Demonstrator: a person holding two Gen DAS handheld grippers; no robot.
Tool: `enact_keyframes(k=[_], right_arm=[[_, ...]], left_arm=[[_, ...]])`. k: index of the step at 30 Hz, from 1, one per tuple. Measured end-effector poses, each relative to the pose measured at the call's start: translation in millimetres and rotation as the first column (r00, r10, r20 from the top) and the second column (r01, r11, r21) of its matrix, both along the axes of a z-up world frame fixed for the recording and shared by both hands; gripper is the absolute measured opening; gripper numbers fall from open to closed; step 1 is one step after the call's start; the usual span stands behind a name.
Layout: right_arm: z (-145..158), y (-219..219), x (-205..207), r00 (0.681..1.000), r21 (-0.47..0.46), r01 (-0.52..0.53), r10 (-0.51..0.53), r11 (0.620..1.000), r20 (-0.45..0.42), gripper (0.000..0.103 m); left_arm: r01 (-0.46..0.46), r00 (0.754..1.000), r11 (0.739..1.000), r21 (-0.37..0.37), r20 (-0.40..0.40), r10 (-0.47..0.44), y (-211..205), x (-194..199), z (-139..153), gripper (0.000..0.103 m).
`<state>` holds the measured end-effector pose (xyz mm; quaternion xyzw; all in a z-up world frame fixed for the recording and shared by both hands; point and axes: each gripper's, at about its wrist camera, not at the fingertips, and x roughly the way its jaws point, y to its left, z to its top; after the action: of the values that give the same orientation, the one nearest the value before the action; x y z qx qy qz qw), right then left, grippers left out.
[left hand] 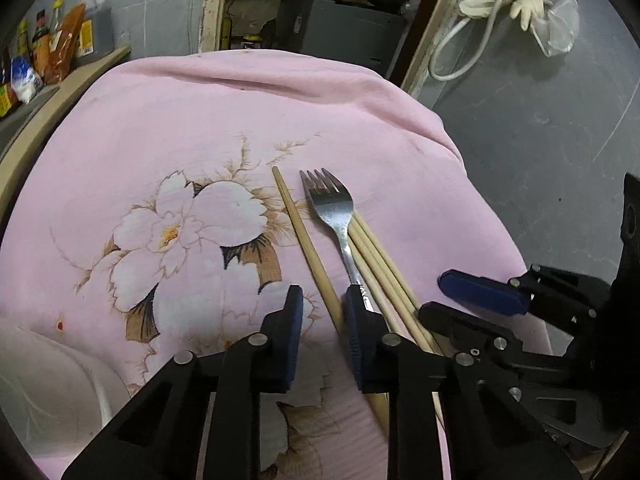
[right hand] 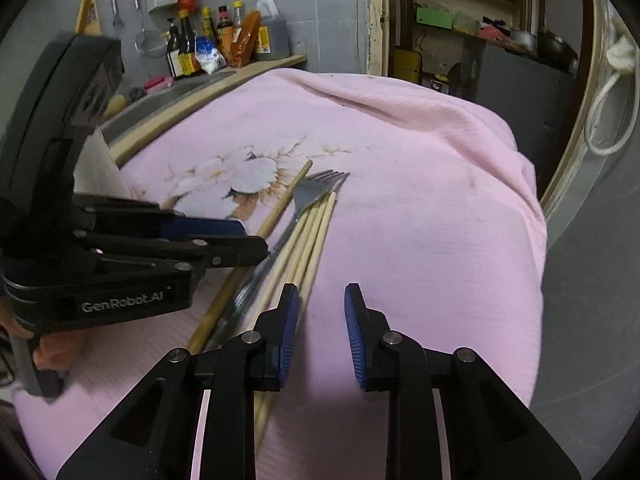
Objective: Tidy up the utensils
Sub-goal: 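Grasp a wooden chopstick with the left tool while the right tool grasps another chopstick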
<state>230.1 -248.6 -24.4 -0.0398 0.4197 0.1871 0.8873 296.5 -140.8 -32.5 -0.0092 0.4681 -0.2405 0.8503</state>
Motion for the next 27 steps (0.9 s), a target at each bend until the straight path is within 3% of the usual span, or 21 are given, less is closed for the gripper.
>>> enact_keyframes(k=[3,7,11,14,19,27], right_arm=[[-0.3,-0.4,-3.5,1.0,0.012,-0.006,0.006,1.0,0.001,0.022],[-0.8,3.9,1.2,1.0,-0.041,0.002,-0.002,0.999,0.005,0.019],[-4.1,10.7,13.0,1.0,-0.072,0.003,-0.004,0.997,-0.013,0.021],[-6.3,12.7,16.7,1.0,-0.092,0.0,-0.001,0.996,-0.016,0.021],[-4.2,14.8,4.0,1.0,-0.159,0.0,0.002,0.987,0.014,0.005],[4.8,-14.1,-25.6,0.999,-0.135,0.047,-0.047,0.99,0.005,0.004]], left_arm=[[-0.002,1.0,1.0,-0.005,-0.01,0.002,0.4,2.1,-1.1,0.016],[0.002,1.0,1.0,0.029,0.006,-0.002,-8.5,1.8,-1.1,0.016],[-0.004,1.0,1.0,0.016,-0.011,0.004,-8.8,7.4,-3.0,0.015],[-0.007,1.0,1.0,0.012,-0.016,0.008,-6.8,6.7,-2.8,0.009],[0.001,1.0,0.998,0.06,-0.006,0.0,-6.6,-7.1,0.3,0.008],[0.03,0.999,0.998,0.05,-0.044,-0.027,7.7,-46.5,3.4,0.007]])
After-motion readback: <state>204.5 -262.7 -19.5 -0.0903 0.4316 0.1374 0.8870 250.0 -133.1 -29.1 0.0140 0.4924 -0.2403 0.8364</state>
